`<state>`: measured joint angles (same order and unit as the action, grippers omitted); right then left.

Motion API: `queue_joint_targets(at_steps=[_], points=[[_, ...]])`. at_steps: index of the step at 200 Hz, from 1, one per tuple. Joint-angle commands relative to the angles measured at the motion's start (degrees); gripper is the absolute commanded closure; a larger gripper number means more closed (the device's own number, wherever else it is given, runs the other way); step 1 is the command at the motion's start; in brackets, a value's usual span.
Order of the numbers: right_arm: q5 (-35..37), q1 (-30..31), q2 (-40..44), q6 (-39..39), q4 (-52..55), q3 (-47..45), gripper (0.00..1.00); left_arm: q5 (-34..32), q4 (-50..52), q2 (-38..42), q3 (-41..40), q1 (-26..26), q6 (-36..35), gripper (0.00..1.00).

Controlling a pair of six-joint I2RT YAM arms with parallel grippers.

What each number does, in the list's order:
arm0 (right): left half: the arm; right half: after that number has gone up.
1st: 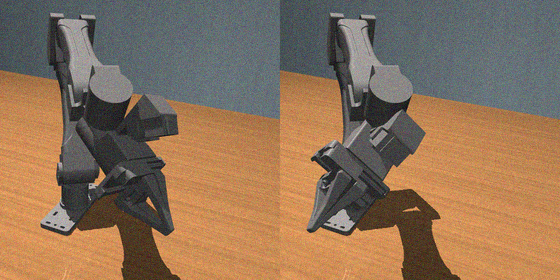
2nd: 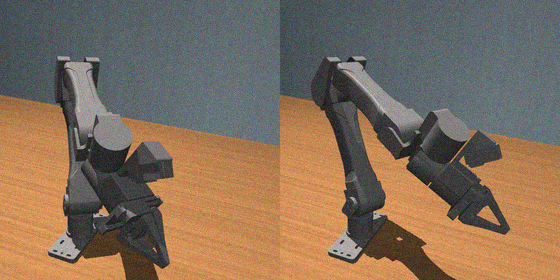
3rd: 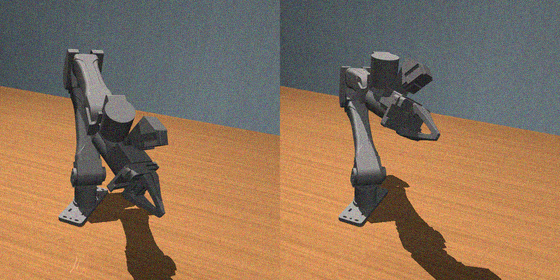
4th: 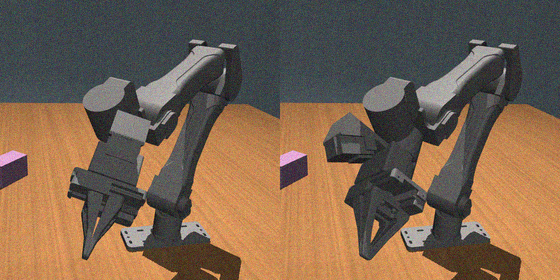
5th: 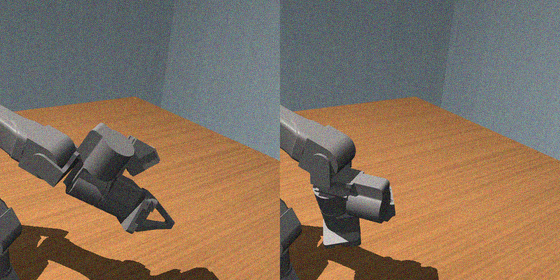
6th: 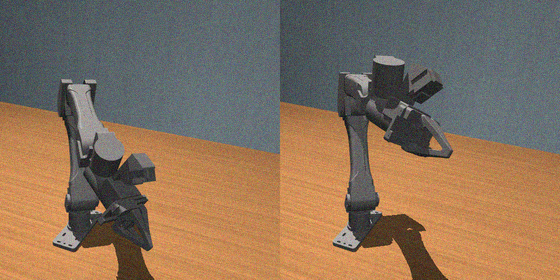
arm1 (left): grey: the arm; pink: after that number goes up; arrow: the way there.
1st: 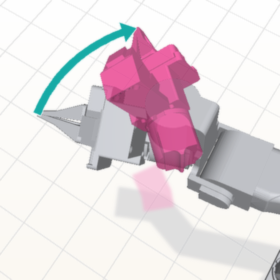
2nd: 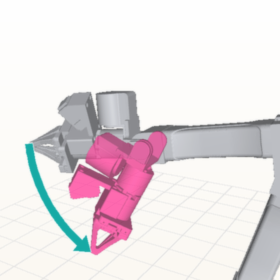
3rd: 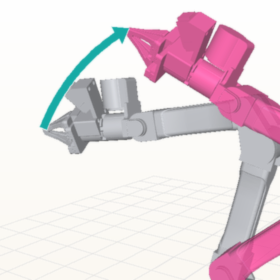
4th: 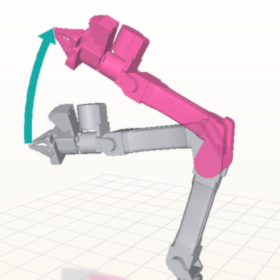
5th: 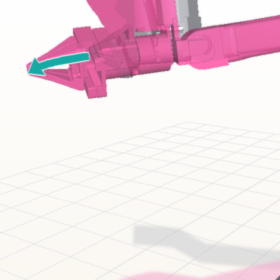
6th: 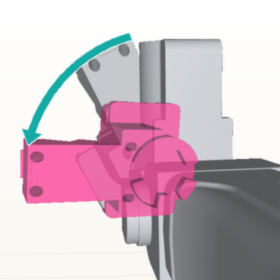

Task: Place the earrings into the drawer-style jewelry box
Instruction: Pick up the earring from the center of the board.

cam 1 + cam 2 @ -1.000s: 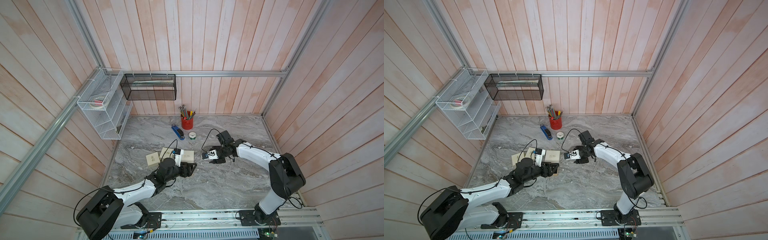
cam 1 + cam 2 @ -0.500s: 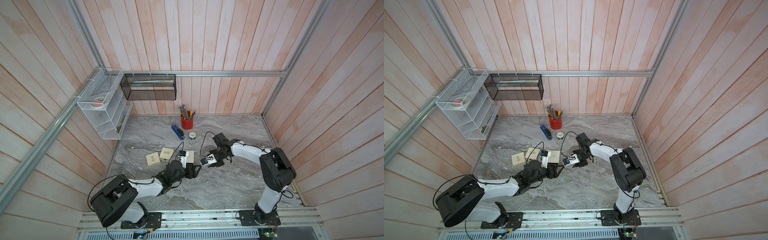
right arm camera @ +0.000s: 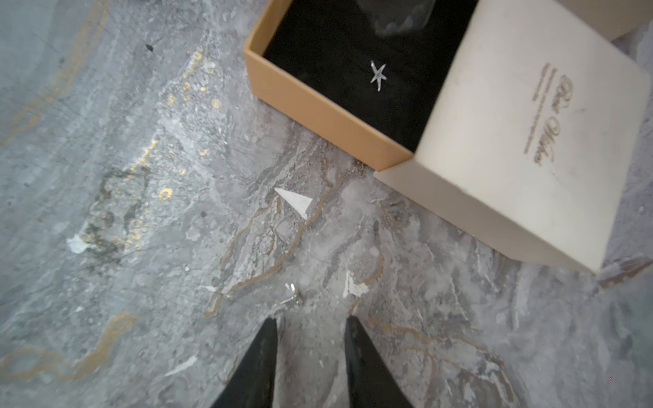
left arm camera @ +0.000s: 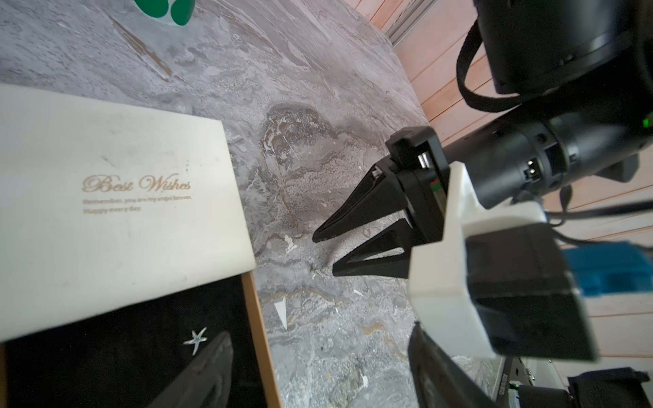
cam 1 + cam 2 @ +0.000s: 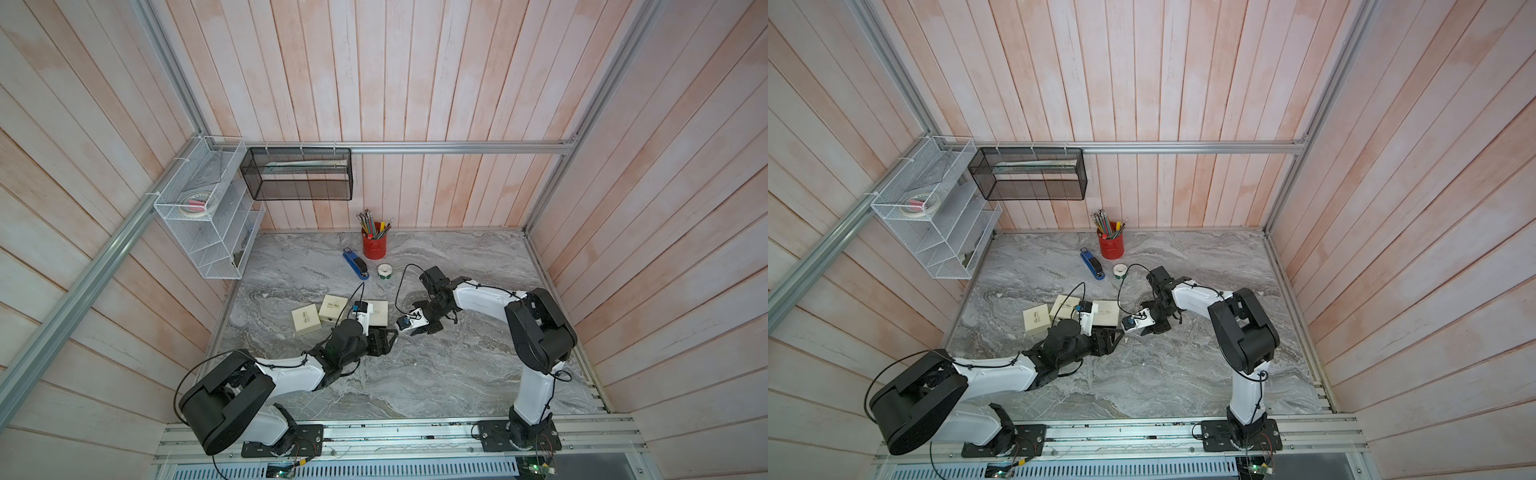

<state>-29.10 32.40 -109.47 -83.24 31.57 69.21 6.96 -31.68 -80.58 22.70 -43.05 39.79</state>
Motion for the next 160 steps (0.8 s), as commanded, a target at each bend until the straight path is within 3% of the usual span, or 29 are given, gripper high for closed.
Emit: queue_joint_targets(at_steps=[1, 39, 160], points=[[-1.2, 1.0, -1.9, -0.8, 2.7, 1.5, 0.68, 0.1, -2.7, 1.6, -0.1, 0.3, 0.5, 0.21], [-1.5, 0.9, -3.0, -0.9, 3.9, 2.4, 0.74, 0.3, -2.5, 1.6, -0.1, 0.7, 0.3, 0.21], [-2.2, 1.1, -5.3, -1.9, 7.2, 4.2, 0.76, 0.5, -2.3, 1.7, -0.2, 1.2, 0.2, 0.22]])
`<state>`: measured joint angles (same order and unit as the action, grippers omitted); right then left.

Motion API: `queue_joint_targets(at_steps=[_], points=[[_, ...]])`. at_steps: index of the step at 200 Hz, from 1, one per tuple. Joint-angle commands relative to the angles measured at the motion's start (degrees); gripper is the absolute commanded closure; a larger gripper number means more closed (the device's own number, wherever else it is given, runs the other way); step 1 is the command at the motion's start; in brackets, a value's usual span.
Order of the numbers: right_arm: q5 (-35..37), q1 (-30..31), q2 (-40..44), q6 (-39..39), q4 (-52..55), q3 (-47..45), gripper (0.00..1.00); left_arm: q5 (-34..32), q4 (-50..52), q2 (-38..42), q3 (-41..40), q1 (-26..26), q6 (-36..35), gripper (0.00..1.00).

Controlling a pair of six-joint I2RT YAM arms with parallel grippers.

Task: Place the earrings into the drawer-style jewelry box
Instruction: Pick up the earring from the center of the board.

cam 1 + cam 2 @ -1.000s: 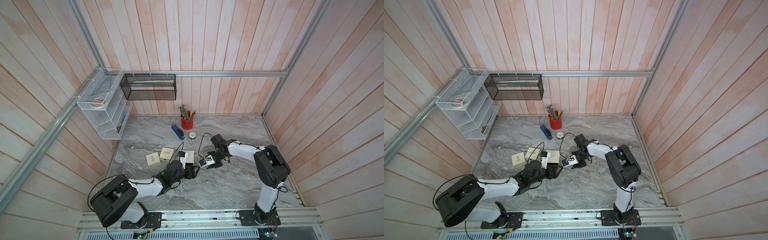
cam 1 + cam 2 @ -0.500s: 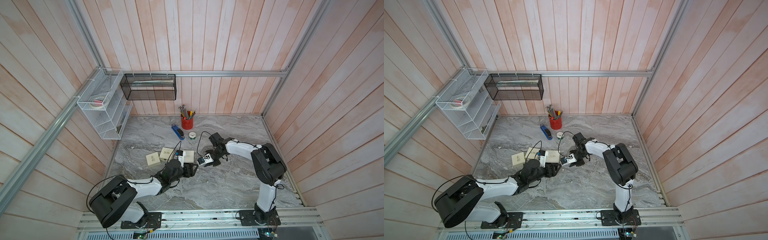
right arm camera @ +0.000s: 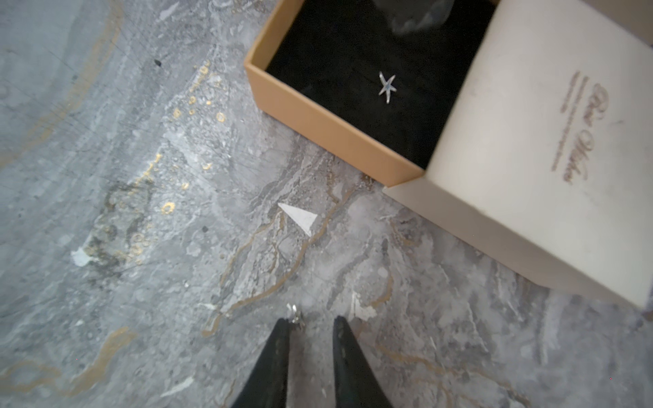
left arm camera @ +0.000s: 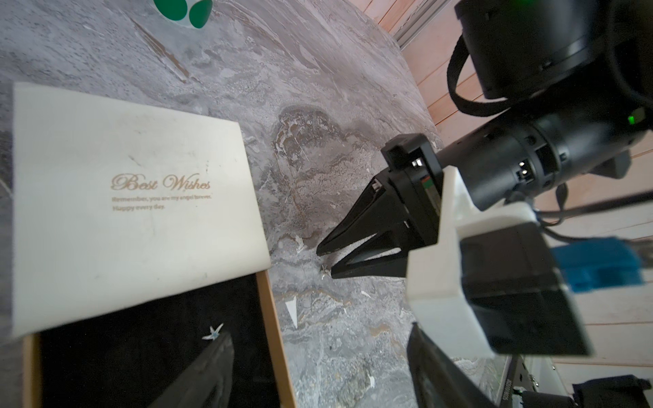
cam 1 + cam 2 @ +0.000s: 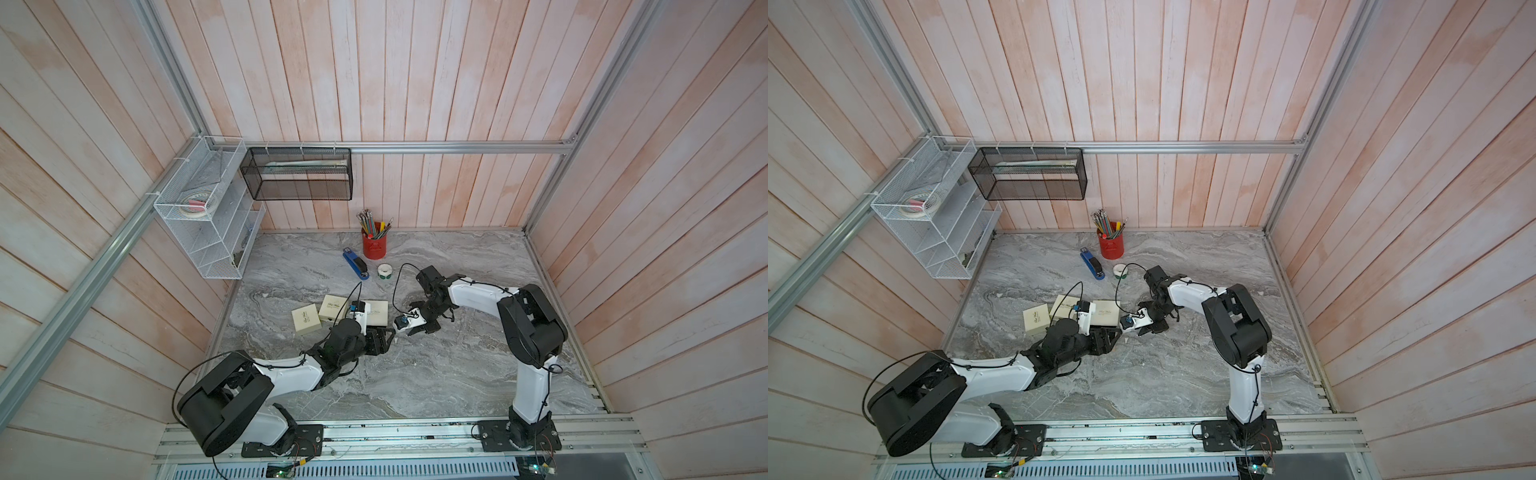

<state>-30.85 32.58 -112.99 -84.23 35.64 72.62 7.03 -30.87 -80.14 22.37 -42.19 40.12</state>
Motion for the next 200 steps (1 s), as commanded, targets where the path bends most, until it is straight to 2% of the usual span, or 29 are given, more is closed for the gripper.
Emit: queue_joint_targets(at_steps=[1, 93, 200], points=[[-0.4, 0.9, -1.8, -0.9, 3.1, 0.8, 0.76, 0.4, -3.1, 1.3, 0.2, 0.3, -0.1, 0.22], [-0.1, 1.1, -3.6, -1.2, 4.8, 1.5, 0.79, 0.7, -2.7, 0.9, 0.6, 0.5, -0.5, 0.22], [0.1, 1.3, -4.6, -1.5, 6.3, 2.4, 0.89, 1.1, -2.0, 1.0, 0.7, 1.1, -1.1, 0.22]])
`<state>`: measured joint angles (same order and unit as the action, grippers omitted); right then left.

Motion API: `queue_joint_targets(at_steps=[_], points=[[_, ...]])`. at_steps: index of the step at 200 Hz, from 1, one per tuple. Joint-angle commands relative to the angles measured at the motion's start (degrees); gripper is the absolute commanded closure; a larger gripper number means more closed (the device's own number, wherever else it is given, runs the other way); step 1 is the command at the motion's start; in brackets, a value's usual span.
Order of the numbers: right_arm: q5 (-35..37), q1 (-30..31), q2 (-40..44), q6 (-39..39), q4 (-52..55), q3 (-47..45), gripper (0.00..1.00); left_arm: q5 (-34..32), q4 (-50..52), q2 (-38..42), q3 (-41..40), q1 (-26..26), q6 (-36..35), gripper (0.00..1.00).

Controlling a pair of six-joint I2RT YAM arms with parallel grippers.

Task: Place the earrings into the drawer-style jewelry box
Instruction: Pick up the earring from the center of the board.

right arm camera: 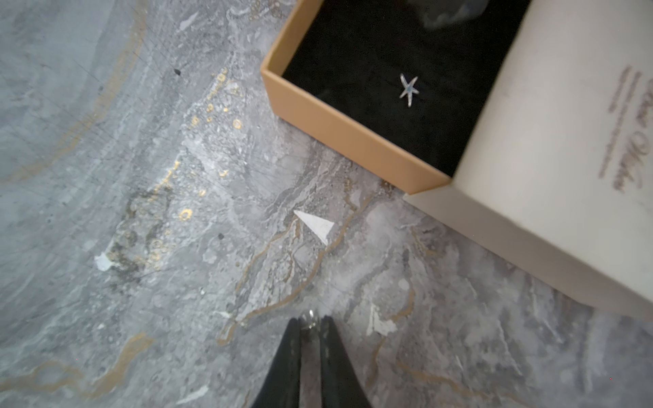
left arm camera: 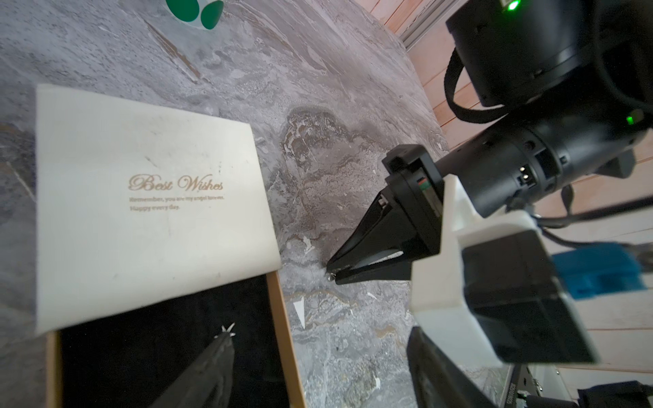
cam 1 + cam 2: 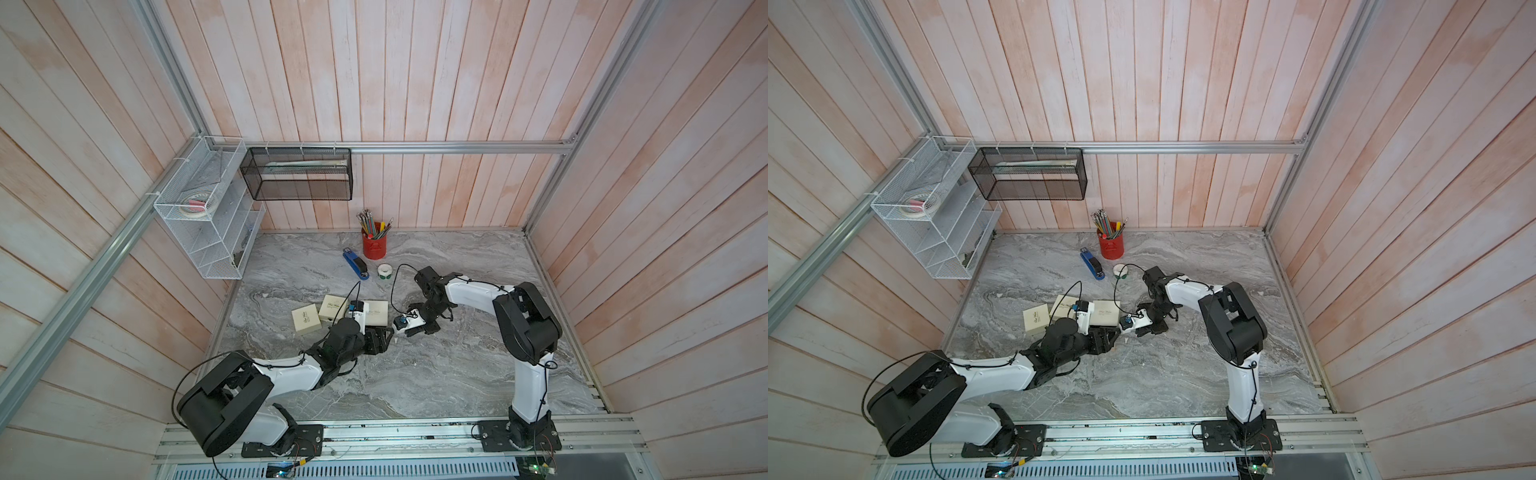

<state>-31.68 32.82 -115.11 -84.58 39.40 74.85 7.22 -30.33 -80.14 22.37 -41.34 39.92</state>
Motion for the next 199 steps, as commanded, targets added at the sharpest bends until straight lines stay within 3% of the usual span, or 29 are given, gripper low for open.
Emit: queue_joint_targets(at_steps=[1, 133, 174, 199], points=[[0.9, 1.0, -2.5, -1.1, 2.5, 0.1, 0.89, 0.9, -2.6, 1.0, 0.7, 0.2, -0.9, 0.22], [0.5, 0.9, -2.3, -1.0, 3.1, 0.8, 1.00, 1.0, -2.5, 1.4, 0.0, 0.8, -0.7, 0.22], [-2.1, 0.8, 3.6, 0.0, -0.7, -1.3, 1.00, 0.2, 0.6, 5.5, 0.0, 2.2, -1.3, 0.22], [-1.4, 1.5, 9.6, 4.7, -7.3, -5.0, 1.00, 0.1, 4.4, 9.0, 0.5, 3.8, -2.5, 0.22]])
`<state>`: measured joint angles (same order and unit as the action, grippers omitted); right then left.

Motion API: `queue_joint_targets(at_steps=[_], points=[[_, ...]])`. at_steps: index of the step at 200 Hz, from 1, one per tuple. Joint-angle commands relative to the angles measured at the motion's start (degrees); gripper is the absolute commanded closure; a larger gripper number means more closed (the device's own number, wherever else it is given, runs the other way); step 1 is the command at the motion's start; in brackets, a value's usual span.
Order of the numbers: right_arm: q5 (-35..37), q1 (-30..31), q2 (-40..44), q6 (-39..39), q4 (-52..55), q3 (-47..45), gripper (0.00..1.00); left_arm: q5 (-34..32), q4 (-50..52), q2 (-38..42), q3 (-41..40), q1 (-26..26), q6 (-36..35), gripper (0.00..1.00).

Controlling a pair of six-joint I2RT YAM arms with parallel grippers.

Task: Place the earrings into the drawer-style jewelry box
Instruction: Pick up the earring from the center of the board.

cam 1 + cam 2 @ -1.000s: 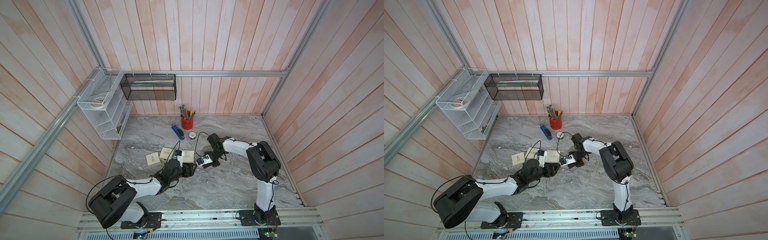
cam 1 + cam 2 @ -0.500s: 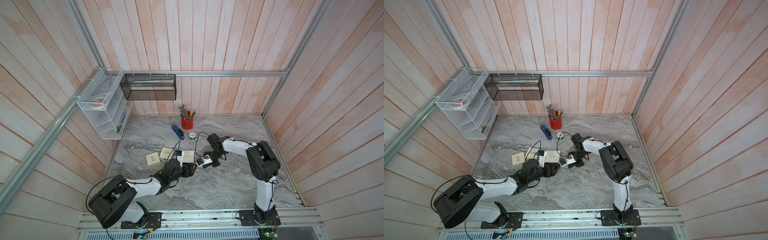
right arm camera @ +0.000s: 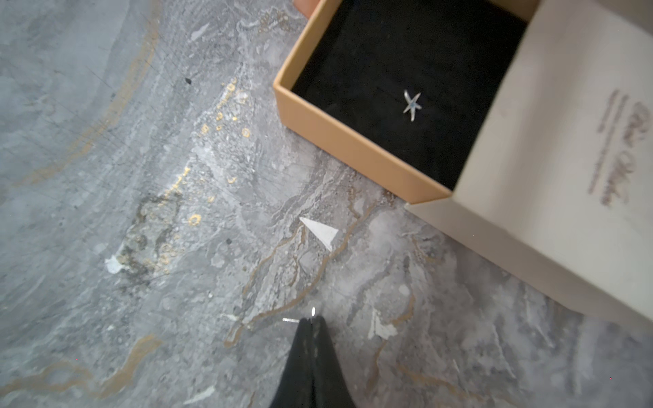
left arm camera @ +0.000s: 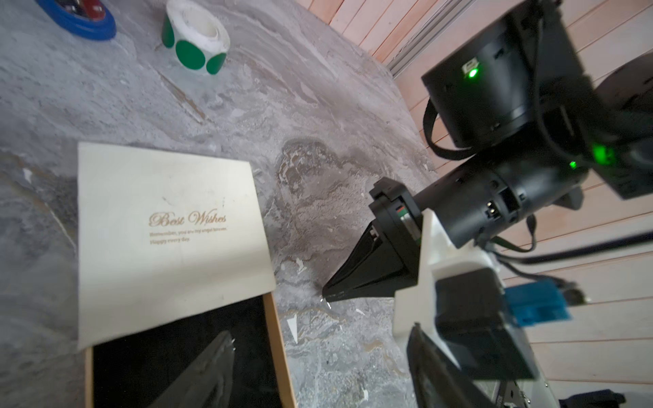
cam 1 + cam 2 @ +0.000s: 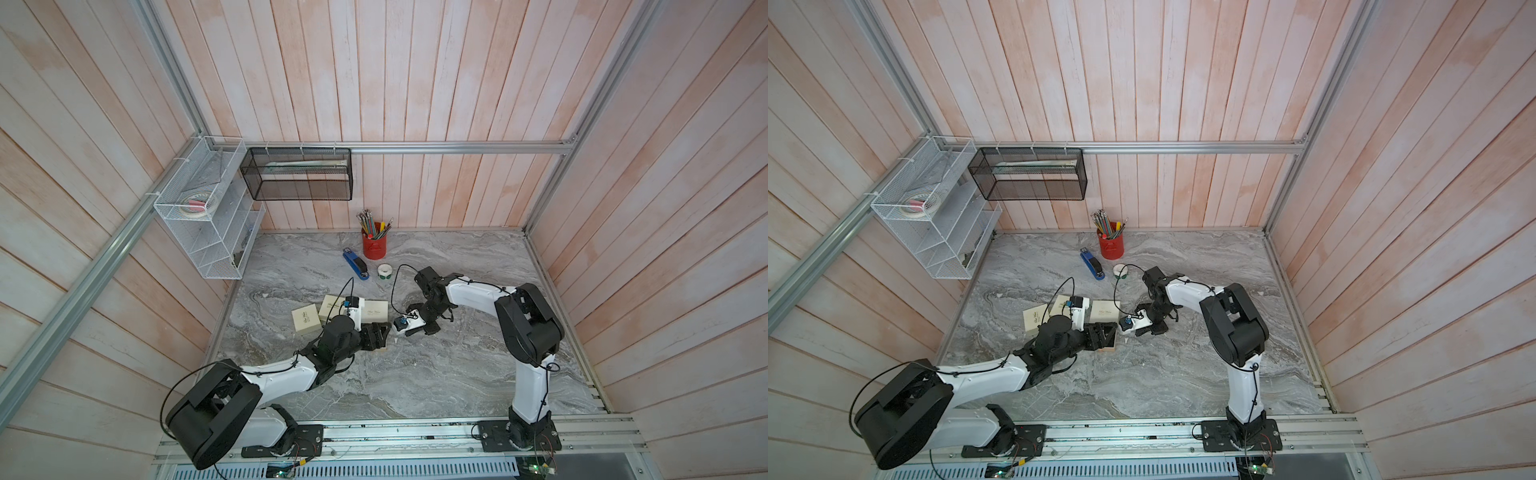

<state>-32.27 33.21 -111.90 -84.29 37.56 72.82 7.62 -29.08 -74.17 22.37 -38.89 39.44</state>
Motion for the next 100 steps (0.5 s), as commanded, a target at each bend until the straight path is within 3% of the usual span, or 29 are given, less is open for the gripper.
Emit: queue_joint_targets(at_steps=[1, 21, 47, 100], points=[[-0.7, 1.2, 6.7, 4.8, -5.9, -3.2, 1.00, -0.4, 3.4, 3.2, 0.5, 1.4, -2.0, 0.22], [2.5, 3.2, 12.0, 10.1, -15.4, -8.9, 1.00, -0.3, 6.2, 6.0, 0.4, 2.9, -2.7, 0.22], [9.7, 6.8, 16.7, 22.8, -30.2, -15.2, 1.00, 0.5, 8.6, 9.0, -0.5, 5.3, -3.0, 0.22], [13.7, 10.5, 18.8, 42.2, -43.8, -19.3, 1.00, 1.8, 11.3, 14.0, -2.4, 8.3, -2.0, 0.22]])
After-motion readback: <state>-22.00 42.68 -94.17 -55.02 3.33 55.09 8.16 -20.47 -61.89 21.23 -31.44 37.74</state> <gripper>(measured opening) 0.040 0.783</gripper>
